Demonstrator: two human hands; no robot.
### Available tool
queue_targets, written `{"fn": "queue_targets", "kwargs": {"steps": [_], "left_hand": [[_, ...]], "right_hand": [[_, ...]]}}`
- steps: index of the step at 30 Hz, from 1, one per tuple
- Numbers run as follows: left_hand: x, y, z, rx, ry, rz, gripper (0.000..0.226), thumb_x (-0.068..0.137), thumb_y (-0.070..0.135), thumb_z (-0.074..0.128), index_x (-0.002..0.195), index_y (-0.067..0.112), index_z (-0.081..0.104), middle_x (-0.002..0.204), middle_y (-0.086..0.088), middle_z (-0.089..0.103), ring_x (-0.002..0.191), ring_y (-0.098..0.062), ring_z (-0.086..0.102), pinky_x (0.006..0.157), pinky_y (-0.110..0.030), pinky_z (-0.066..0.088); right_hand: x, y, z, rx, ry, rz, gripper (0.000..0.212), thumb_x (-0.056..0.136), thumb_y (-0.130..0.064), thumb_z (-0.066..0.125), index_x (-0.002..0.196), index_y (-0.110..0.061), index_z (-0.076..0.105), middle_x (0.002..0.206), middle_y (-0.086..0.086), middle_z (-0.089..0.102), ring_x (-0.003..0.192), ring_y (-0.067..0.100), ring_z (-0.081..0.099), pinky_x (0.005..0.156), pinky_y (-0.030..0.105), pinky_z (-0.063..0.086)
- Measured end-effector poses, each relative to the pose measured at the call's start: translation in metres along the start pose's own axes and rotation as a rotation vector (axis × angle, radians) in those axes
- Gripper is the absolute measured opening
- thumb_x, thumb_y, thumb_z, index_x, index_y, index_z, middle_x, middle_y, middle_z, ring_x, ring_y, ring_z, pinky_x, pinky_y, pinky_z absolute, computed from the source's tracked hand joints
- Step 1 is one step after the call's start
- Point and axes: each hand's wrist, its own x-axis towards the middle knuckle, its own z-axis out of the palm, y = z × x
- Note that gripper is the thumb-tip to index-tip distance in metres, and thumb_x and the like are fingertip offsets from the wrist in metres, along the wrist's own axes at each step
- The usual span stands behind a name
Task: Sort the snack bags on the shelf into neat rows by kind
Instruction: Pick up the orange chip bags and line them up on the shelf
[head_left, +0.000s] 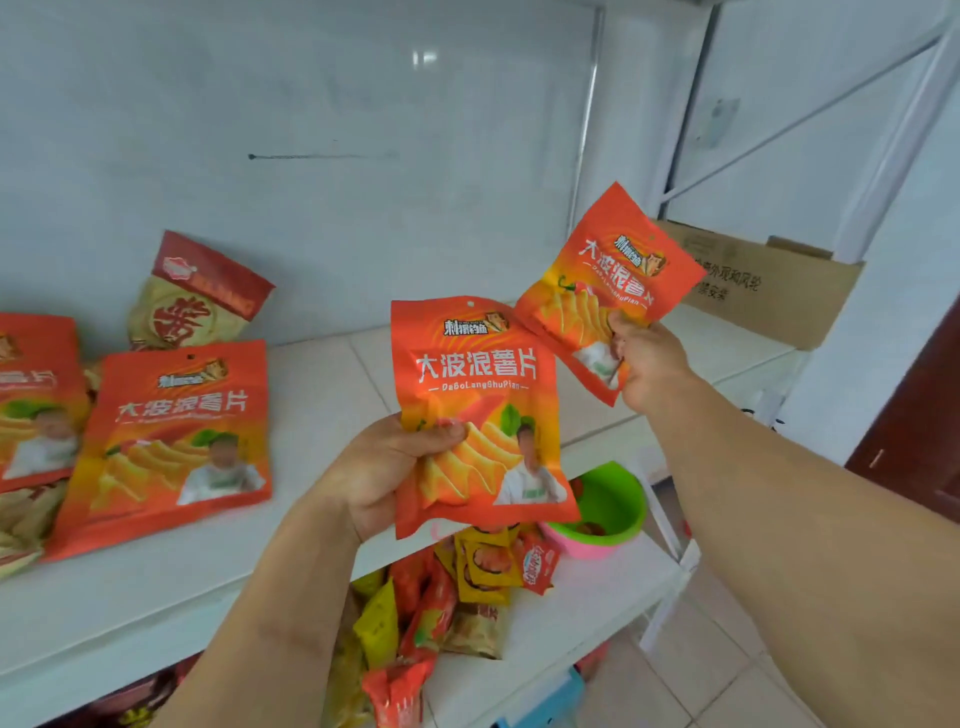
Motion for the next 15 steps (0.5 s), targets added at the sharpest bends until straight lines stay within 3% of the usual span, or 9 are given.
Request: {"fn": "queue_targets", "kwargs": {"steps": [3, 8, 10, 12, 15], "left_hand": [[0.033, -0.01, 0.034, -0.001, 0.011, -0.006, 0.043, 0.078, 0.011, 0.073, 0.119, 0.002, 0.067, 0.112, -0.024, 0.073, 0.093, -0.038, 0.074, 0.072, -0.048, 0.06], [0.088, -0.019, 0.078, 0.001, 0.056, -0.023, 0.038, 0.078, 0.009, 0.073, 0.115, 0.0, 0.069, 0.107, -0.025, 0.074, 0.084, -0.038, 0.075, 0.064, -0.046, 0.06], [0.113, -0.019, 0.092, 0.001, 0.072, -0.015, 0.037, 0.077, 0.01, 0.073, 0.113, 0.001, 0.069, 0.106, -0.024, 0.074, 0.085, -0.038, 0.075, 0.064, -0.046, 0.061], [0.139, -0.019, 0.104, -0.006, 0.093, 0.005, 0.039, 0.075, 0.011, 0.074, 0.112, 0.0, 0.07, 0.104, -0.023, 0.075, 0.083, -0.036, 0.076, 0.063, -0.044, 0.061], [0.18, -0.018, 0.115, -0.063, 0.134, 0.047, 0.036, 0.077, 0.008, 0.071, 0.112, -0.002, 0.069, 0.101, -0.023, 0.075, 0.077, -0.033, 0.075, 0.061, -0.042, 0.061]], "right_hand": [[0.035, -0.011, -0.039, -0.011, 0.026, -0.009, 0.008, 0.092, -0.014, 0.068, 0.099, -0.013, 0.065, 0.087, 0.003, 0.072, 0.06, 0.01, 0.07, 0.055, 0.025, 0.055], [0.094, -0.022, -0.09, -0.121, 0.045, -0.022, 0.007, 0.091, -0.018, 0.07, 0.087, -0.018, 0.064, 0.096, 0.006, 0.073, 0.085, 0.024, 0.072, 0.08, 0.04, 0.058], [0.118, -0.027, -0.099, -0.132, 0.043, -0.022, 0.007, 0.091, -0.019, 0.07, 0.087, -0.019, 0.065, 0.098, 0.007, 0.073, 0.087, 0.025, 0.072, 0.082, 0.04, 0.058], [0.145, -0.03, -0.102, -0.138, 0.033, -0.019, 0.007, 0.091, -0.018, 0.07, 0.086, -0.02, 0.064, 0.092, 0.004, 0.073, 0.083, 0.022, 0.072, 0.078, 0.037, 0.058], [0.187, -0.033, -0.102, -0.145, 0.009, -0.038, 0.008, 0.091, -0.015, 0.069, 0.086, -0.018, 0.064, 0.07, -0.004, 0.07, 0.056, 0.007, 0.068, 0.056, 0.024, 0.054]]}}
